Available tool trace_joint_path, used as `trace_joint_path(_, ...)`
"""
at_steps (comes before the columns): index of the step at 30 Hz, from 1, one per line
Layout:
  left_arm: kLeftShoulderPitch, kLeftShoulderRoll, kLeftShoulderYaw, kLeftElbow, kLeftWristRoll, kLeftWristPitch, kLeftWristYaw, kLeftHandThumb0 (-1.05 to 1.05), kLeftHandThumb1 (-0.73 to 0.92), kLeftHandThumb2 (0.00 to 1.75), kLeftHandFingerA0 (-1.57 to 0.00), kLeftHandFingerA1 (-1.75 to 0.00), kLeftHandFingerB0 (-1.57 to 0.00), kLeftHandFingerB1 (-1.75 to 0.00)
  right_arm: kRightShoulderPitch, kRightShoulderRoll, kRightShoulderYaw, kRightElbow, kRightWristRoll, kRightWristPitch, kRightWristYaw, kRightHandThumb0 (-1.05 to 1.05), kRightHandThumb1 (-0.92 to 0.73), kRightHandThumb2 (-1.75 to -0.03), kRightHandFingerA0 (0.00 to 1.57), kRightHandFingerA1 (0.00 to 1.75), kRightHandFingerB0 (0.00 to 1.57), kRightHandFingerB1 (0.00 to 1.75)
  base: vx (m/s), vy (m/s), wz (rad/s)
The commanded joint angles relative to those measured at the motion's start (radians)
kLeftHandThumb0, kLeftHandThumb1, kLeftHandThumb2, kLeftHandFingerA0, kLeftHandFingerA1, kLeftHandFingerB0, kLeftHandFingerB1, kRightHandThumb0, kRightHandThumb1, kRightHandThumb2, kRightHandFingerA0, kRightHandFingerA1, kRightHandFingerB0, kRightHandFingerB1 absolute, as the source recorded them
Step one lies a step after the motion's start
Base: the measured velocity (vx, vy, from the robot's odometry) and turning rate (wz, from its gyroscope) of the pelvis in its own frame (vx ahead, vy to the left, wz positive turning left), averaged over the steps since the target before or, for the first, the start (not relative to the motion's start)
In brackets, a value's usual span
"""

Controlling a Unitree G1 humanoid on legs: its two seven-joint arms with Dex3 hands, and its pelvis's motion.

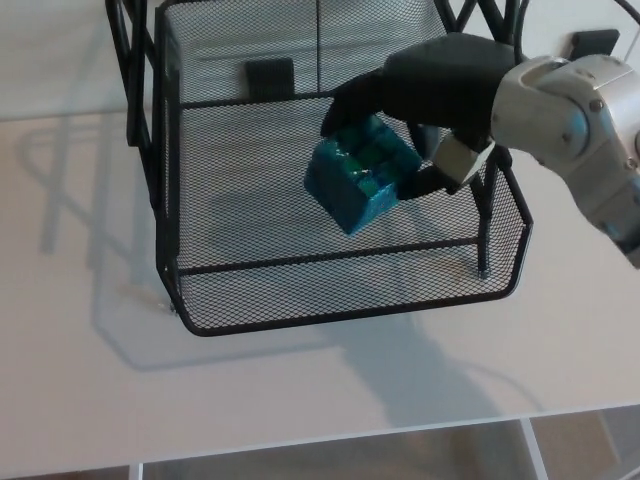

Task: The robot walks towards a desk on which a file tray is kept in the middle and a cube is kept to its right. The robot lifts the cube using its right hand and places it on the file tray.

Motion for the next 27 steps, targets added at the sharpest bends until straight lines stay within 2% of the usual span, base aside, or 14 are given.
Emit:
trace_joint_path(1, 0.006, 0.007, 0.005, -0.001, 0.0, -0.038, 0.005, -0.99, 0.66, 1.24, -0.54, -0.99, -0.31, -0.82, -0.076, -0.02, -0.003, -0.046, -0.039, 0.054, 0.132, -0.85, -0.44, -0.71, 0.0, 0.01, 0.0, 0.01, 0.0, 0.0, 0.0)
trace_joint_path(4, 0.01, 0.009, 0.002, -0.003, 0.0, -0.045, -0.01, -1.0, 0.69, 1.26, -0.4, -0.9, -0.24, -0.78, -0.106, -0.024, -0.025, -0.048, -0.01, 0.056, 0.17, -0.84, -0.52, -0.79, 0.0, 0.09, 0.0, 0.0, 0.0, 0.0, 0.0)
trace_joint_path(5, 0.002, 0.004, 0.006, 0.011, -0.002, -0.038, 0.001, -1.05, 0.92, 0.71, -0.35, -1.01, -0.24, -0.88, -0.137, -0.031, -0.035, -0.05, 0.007, 0.051, 0.203, -0.84, -0.52, -0.84, 0.0, 0.21, 0.0, 0.03, 0.0, 0.0, 0.0)
trace_joint_path(6, 0.003, 0.004, 0.009, 0.011, -0.005, -0.04, 0.002, -1.0, 0.7, 1.27, -0.47, -0.93, -0.23, -0.76, -0.152, -0.033, -0.044, -0.053, 0.021, 0.056, 0.223, -0.82, -0.5, -0.84, 0.0, 0.25, 0.0, 0.06, 0.0, 0.0, 0.0)
trace_joint_path(7, 0.004, 0.004, 0.01, 0.009, -0.006, -0.039, 0.003, -0.99, 0.68, 1.26, -0.45, -0.92, -0.24, -0.77, -0.169, -0.033, -0.06, -0.061, 0.039, 0.068, 0.244, -0.81, -0.34, -0.65, 0.0, 0.0, 0.0, 0.0, 0.0, 0.0, 0.0)
trace_joint_path(11, 0.011, 0.006, 0.016, -0.011, -0.014, -0.027, -0.012, -1.05, 0.7, 1.29, -0.32, -0.88, -0.22, -0.78, -0.225, -0.044, -0.106, -0.1, 0.064, 0.122, 0.303, -0.78, -0.33, -0.66, 0.0, 0.0, 0.0, 0.01, 0.0, 0.0, 0.0)
trace_joint_path(12, 0.011, 0.003, 0.016, -0.012, -0.014, -0.026, -0.011, -1.05, 0.92, 0.71, -0.28, -1.04, -0.2, -0.92, -0.232, -0.055, -0.127, -0.101, 0.083, 0.127, 0.319, -0.76, -0.32, -0.65, 0.0, 0.0, 0.0, 0.01, 0.0, 0.0, 0.0)
trace_joint_path(13, 0.004, 0.002, 0.015, -0.002, -0.01, -0.027, -0.001, -1.02, 0.68, 1.27, -0.63, -1.05, -0.22, -0.76, -0.236, -0.071, -0.16, -0.112, 0.113, 0.15, 0.337, -0.71, -0.31, -0.65, 0.0, 0.0, 0.0, 0.03, 0.0, 0.0, 0.0)
trace_joint_path(19, 0.012, 0.002, 0.018, -0.007, -0.013, -0.039, -0.012, -1.05, 0.67, 1.27, -0.38, -0.91, -0.2, -0.77, -0.206, -0.206, -0.359, -0.224, 0.221, 0.181, 0.385, -0.78, -0.35, -0.67, 0.0, 0.0, 0.0, 0.07, 0.0, 0.0, 0.0)
trace_joint_path(20, 0.012, 0.001, 0.019, -0.007, -0.014, -0.038, -0.013, -1.05, 0.92, 0.69, -0.31, -1.07, -0.22, -0.94, -0.195, -0.226, -0.397, -0.241, 0.235, 0.203, 0.383, -0.76, -0.36, -0.67, 0.0, 0.0, 0.0, 0.11, 0.0, 0.0, 0.0)
trace_joint_path(21, 0.013, 0.0, 0.016, -0.007, -0.009, -0.043, -0.006, -1.05, 0.92, 0.66, -0.33, -1.08, -0.24, -0.95, -0.175, -0.262, -0.454, -0.259, 0.26, 0.21, 0.383, -0.84, -0.53, -0.8, 0.0, 0.05, 0.0, 0.04, 0.0, 0.0, 0.0)
trace_joint_path(22, 0.002, -0.004, 0.019, 0.0, -0.012, -0.031, 0.001, -1.05, 0.92, 0.71, -0.37, -1.1, -0.24, -0.91, -0.119, -0.328, -0.573, -0.253, 0.309, 0.16, 0.353, -0.97, -0.56, -0.87, 0.0, 0.07, 0.0, 0.0, 0.0, 0.0, 0.0)
trace_joint_path(23, -0.006, -0.006, 0.023, 0.005, -0.017, -0.021, -0.002, -1.05, 0.7, 1.28, -0.44, -0.94, -0.22, -0.77, -0.075, -0.373, -0.676, -0.246, 0.346, 0.158, 0.337, -0.92, -0.52, -0.86, 0.0, 0.12, 0.0, 0.0, 0.0, 0.0, 0.0)
trace_joint_path(27, -0.008, -0.001, 0.012, -0.002, -0.004, -0.028, 0.003, -1.01, 0.67, 1.24, -0.46, -0.94, -0.31, -0.82, 0.025, -0.477, -0.92, -0.207, 0.395, 0.225, 0.335, -0.93, -0.54, -0.84, 0.0, 0.11, 0.0, 0.0, 0.0, 0.0, 0.0)
